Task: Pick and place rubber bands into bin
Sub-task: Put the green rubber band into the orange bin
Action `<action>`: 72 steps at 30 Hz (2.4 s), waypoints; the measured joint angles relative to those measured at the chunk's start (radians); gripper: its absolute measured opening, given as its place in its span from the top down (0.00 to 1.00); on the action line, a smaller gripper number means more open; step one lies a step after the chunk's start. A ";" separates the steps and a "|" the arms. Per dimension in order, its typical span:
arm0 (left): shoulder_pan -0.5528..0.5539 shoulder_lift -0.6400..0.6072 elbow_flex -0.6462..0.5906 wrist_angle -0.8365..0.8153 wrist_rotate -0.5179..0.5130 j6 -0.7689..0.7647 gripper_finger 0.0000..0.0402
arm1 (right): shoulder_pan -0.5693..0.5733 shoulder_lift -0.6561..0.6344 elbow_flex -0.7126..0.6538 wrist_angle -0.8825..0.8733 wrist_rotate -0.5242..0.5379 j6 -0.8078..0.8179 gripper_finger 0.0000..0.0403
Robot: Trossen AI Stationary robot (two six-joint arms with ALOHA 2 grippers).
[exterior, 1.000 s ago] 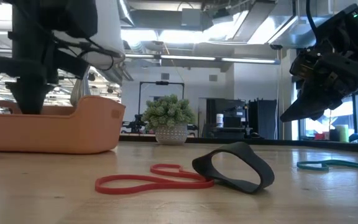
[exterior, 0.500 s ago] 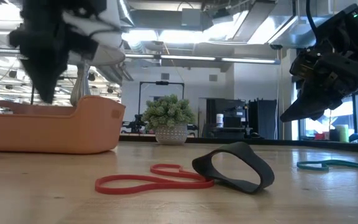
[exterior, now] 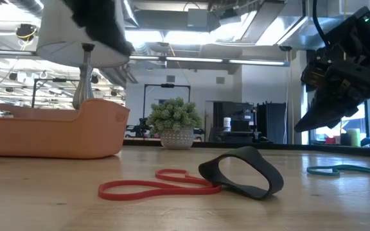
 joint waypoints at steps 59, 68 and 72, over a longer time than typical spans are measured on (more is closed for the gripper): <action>0.007 -0.890 -0.536 0.105 0.096 0.078 0.99 | 0.438 0.472 0.409 -0.795 -0.045 0.057 0.98; 0.007 -0.890 -0.536 0.103 0.096 0.106 0.99 | 0.433 0.348 0.404 -0.787 0.031 0.141 0.99; 0.007 -0.890 -0.536 0.103 0.096 0.106 0.99 | 0.397 0.326 0.460 -0.783 0.065 0.152 0.99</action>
